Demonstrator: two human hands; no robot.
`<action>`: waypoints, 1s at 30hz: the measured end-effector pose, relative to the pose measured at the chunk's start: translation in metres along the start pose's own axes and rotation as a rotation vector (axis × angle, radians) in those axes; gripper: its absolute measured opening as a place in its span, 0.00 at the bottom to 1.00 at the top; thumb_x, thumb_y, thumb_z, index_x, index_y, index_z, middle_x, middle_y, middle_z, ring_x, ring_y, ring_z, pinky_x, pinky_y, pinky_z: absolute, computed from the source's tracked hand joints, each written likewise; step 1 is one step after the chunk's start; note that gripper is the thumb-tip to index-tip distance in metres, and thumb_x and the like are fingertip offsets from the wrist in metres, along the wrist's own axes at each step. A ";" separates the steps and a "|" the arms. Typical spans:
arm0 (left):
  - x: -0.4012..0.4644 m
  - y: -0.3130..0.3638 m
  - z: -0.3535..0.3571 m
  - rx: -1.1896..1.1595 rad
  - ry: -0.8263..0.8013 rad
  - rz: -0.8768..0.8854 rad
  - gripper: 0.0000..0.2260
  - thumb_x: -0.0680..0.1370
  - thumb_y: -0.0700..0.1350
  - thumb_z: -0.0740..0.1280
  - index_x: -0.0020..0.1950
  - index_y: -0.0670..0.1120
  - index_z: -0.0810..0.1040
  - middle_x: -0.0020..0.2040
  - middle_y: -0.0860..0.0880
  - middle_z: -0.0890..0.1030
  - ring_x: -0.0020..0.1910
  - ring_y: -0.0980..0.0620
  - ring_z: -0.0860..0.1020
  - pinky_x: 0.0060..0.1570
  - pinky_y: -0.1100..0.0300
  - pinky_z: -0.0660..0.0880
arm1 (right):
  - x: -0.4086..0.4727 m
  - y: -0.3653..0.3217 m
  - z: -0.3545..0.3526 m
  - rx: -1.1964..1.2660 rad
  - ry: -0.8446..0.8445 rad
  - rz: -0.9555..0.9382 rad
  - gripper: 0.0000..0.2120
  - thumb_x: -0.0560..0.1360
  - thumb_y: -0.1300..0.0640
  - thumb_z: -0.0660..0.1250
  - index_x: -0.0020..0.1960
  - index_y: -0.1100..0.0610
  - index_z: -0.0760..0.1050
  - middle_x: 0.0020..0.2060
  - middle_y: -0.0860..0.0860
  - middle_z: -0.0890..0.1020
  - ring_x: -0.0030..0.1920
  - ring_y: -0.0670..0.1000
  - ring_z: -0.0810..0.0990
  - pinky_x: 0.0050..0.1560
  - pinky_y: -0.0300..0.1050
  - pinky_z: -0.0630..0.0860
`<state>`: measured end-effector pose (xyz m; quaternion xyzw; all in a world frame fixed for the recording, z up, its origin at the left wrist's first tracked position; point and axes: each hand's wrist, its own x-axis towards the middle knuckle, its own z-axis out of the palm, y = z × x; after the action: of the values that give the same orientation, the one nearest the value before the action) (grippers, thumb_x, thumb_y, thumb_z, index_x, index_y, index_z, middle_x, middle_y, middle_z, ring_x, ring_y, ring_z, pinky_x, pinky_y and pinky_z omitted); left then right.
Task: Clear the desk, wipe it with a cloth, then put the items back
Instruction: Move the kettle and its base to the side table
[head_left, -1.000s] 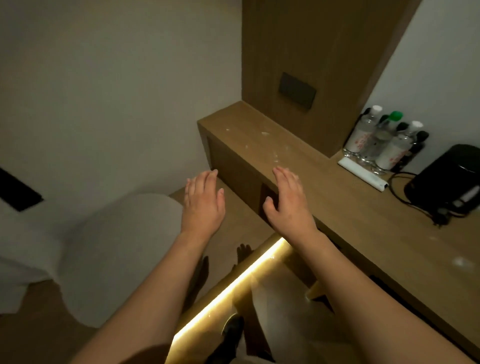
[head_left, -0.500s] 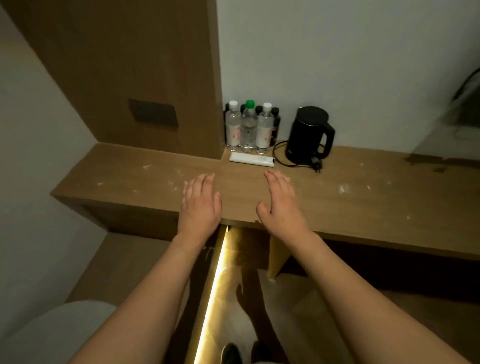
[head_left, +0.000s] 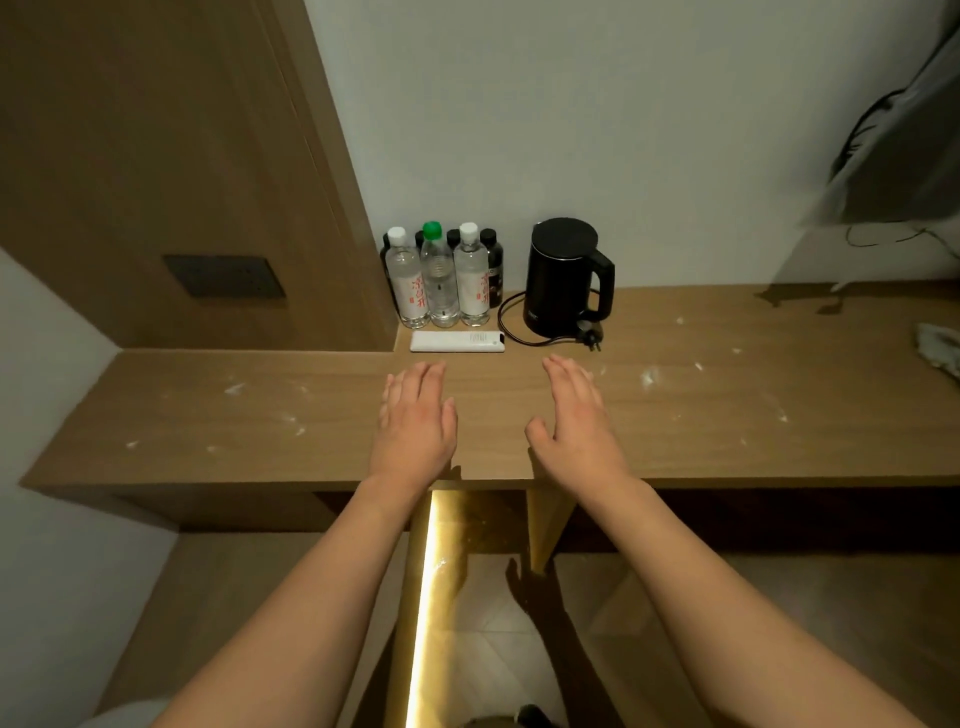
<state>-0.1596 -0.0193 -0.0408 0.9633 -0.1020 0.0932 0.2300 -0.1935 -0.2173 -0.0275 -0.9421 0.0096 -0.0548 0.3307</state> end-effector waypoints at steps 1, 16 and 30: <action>0.003 -0.002 -0.001 -0.001 0.004 -0.010 0.21 0.83 0.45 0.59 0.77 0.44 0.65 0.73 0.44 0.70 0.75 0.46 0.64 0.79 0.47 0.51 | 0.005 0.002 0.001 -0.003 -0.008 0.004 0.34 0.78 0.55 0.63 0.80 0.50 0.52 0.79 0.47 0.56 0.79 0.49 0.50 0.75 0.45 0.47; 0.093 -0.058 0.033 0.004 -0.070 -0.081 0.22 0.83 0.45 0.61 0.77 0.45 0.65 0.74 0.45 0.68 0.75 0.44 0.65 0.78 0.45 0.57 | 0.107 0.008 0.051 -0.004 -0.133 0.065 0.33 0.78 0.54 0.65 0.79 0.48 0.54 0.78 0.46 0.59 0.78 0.49 0.54 0.77 0.53 0.57; 0.201 -0.081 0.100 -0.025 -0.172 0.008 0.21 0.83 0.46 0.60 0.77 0.47 0.65 0.74 0.45 0.71 0.73 0.48 0.68 0.71 0.55 0.55 | 0.199 0.031 0.059 -0.036 -0.192 0.339 0.33 0.78 0.61 0.66 0.79 0.54 0.57 0.78 0.51 0.60 0.78 0.52 0.56 0.77 0.54 0.58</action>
<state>0.0665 -0.0250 -0.1170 0.9645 -0.1262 0.0099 0.2318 0.0116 -0.2160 -0.0736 -0.9336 0.1375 0.0918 0.3178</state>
